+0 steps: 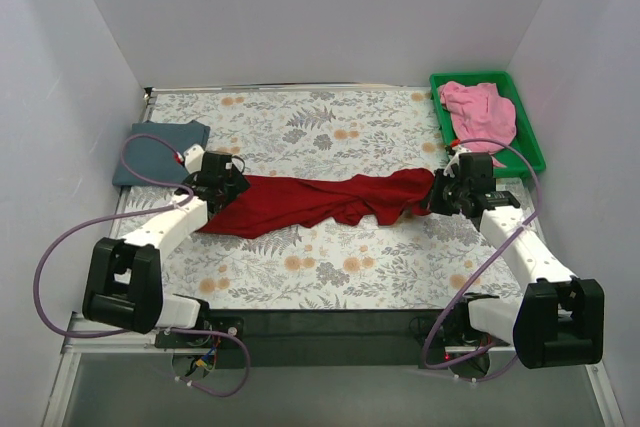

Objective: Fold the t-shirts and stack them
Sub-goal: Flatten the tshirt out

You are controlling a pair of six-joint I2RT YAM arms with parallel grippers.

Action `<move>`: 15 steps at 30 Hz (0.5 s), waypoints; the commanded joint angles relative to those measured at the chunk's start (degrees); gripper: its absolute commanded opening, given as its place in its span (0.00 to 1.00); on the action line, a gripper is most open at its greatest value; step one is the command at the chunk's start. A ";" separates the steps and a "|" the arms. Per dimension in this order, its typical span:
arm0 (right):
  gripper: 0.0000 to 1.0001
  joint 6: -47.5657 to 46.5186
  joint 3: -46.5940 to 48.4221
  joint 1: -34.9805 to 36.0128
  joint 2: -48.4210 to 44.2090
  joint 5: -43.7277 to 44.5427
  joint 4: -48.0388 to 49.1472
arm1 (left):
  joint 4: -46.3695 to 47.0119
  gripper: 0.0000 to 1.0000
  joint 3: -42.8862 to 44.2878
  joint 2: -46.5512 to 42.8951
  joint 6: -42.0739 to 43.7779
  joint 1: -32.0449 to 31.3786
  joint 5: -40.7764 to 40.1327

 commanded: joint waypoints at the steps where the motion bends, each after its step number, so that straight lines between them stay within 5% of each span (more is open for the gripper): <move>1: 0.01 -1.10 -0.82 0.02 -1.94 -2.38 1.23 | 1.56 0.74 -0.40 1.41 2.07 2.72 0.64; 15: 0.01 -1.37 -1.97 0.02 -2.74 -2.91 1.14 | 3.85 0.42 6.63 11.95 6.47 5.19 0.99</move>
